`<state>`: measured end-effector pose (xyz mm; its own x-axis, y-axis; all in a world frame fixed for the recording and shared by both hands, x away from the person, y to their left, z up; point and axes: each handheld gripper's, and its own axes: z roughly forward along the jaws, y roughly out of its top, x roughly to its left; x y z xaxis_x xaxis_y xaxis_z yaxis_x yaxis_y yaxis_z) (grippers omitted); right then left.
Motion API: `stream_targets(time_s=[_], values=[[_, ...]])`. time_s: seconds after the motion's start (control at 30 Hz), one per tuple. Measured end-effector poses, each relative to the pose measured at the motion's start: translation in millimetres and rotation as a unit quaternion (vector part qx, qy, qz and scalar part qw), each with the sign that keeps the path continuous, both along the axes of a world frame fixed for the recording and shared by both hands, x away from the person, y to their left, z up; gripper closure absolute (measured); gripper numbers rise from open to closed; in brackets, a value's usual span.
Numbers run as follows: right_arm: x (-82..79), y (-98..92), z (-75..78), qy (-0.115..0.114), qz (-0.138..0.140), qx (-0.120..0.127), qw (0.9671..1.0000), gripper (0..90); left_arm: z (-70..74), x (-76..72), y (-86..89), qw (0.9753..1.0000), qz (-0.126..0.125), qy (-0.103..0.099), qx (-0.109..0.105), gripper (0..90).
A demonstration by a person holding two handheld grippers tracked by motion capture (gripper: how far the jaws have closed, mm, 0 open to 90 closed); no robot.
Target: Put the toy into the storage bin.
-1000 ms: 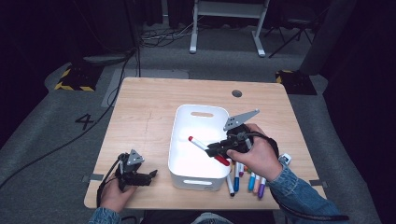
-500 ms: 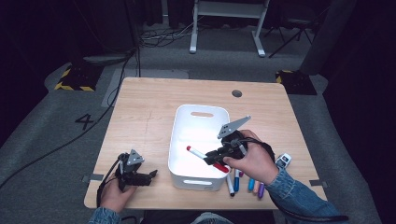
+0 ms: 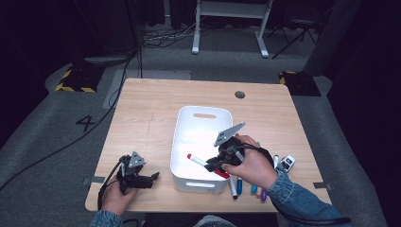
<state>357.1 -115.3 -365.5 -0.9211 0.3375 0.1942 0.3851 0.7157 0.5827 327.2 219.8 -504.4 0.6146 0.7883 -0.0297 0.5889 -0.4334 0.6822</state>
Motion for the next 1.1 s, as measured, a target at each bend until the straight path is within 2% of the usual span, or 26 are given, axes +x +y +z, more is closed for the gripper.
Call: stream_targets(time_s=[0.1,0.13,0.17,0.27,0.3,0.37,0.7,0.93,1.1], values=[[-2.7,3.3,-3.1,-0.003,0.005,-0.001,1.0,76.2,0.0,0.0,0.0,1.0,0.0,0.0,0.0,14.5],[-2.9,3.8,-4.0,-0.006,0.008,-0.001,0.9999,71.3,0.1,0.1,0.1,1.0,0.0,0.0,0.001,14.5],[-3.1,4.3,-5.5,-0.013,0.008,0.012,0.9998,66.8,0.1,0.1,0.1,1.0,-0.001,-0.001,0.001,14.5],[-3.3,1.6,-2.0,-0.028,-0.001,0.028,0.9992,56.5,0.0,0.0,0.0,1.0,-0.001,0.001,-0.001,14.5],[-2.6,-0.2,-0.5,-0.037,-0.002,0.038,0.9986,55.7,-0.1,0.0,0.0,1.0,0.0,0.0,-0.001,14.5],[-2.0,-5.2,3.8,-0.046,-0.01,0.045,0.9979,55.3,-0.1,0.0,0.0,1.0,-0.001,0.0,-0.001,14.5],[5.9,-42.4,19.5,-0.057,-0.066,0.075,0.9934,56.7,0.1,0.0,0.0,1.0,0.0,0.002,-0.001,14.5],[9.0,-69.6,23.9,-0.065,-0.108,0.076,0.9892,57.9,0.4,1.0,-0.1,1.0,0.002,-0.003,0.004,14.4],[15.2,-88.2,20.9,-0.068,-0.132,0.071,0.9864,58.2,0.4,0.9,-0.2,1.0,0.002,-0.002,0.003,14.4]])
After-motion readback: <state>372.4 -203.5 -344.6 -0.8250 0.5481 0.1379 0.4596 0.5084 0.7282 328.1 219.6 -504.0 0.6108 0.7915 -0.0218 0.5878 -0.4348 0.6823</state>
